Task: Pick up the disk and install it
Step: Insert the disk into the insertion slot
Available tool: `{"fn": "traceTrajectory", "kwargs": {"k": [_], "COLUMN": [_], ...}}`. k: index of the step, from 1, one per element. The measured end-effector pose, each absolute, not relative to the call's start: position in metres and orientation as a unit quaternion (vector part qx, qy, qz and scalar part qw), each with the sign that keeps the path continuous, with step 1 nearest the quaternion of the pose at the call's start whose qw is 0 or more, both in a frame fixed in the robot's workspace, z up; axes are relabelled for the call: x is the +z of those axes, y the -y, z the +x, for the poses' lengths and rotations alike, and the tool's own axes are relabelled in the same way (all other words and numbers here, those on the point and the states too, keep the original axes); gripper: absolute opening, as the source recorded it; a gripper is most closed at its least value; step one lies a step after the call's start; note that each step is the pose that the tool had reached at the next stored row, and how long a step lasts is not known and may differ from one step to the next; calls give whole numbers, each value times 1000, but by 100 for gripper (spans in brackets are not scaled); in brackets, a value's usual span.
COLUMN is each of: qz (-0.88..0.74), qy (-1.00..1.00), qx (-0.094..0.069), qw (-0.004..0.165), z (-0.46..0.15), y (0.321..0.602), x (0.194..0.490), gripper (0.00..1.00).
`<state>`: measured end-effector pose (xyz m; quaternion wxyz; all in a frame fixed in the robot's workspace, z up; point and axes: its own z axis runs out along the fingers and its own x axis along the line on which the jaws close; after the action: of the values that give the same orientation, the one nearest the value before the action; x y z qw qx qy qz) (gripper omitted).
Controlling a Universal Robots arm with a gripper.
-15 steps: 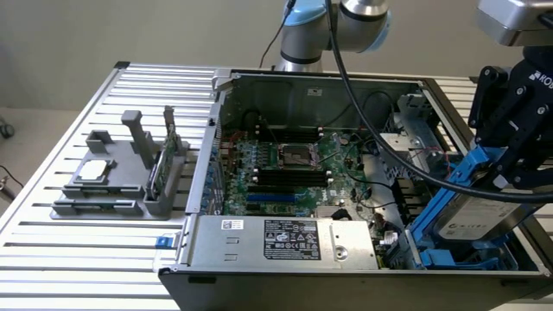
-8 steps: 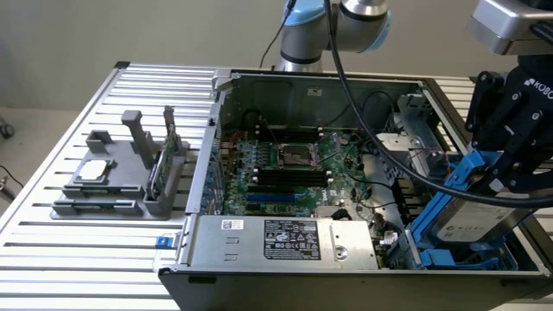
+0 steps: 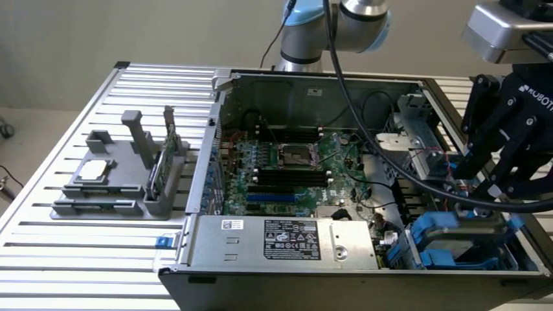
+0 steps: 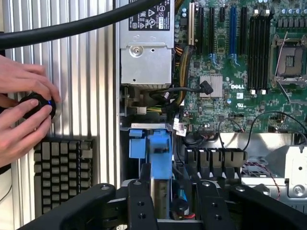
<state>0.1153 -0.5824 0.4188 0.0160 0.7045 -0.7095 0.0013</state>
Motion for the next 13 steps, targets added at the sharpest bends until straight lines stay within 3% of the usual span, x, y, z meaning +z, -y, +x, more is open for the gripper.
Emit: {"fn": "traceTrajectory", "kwargs": {"k": [13], "qz": [704], "qy": [710], "qx": [3], "qw": [15], "z": [115], "y": [582], "x": [404], "gripper": [38]}}
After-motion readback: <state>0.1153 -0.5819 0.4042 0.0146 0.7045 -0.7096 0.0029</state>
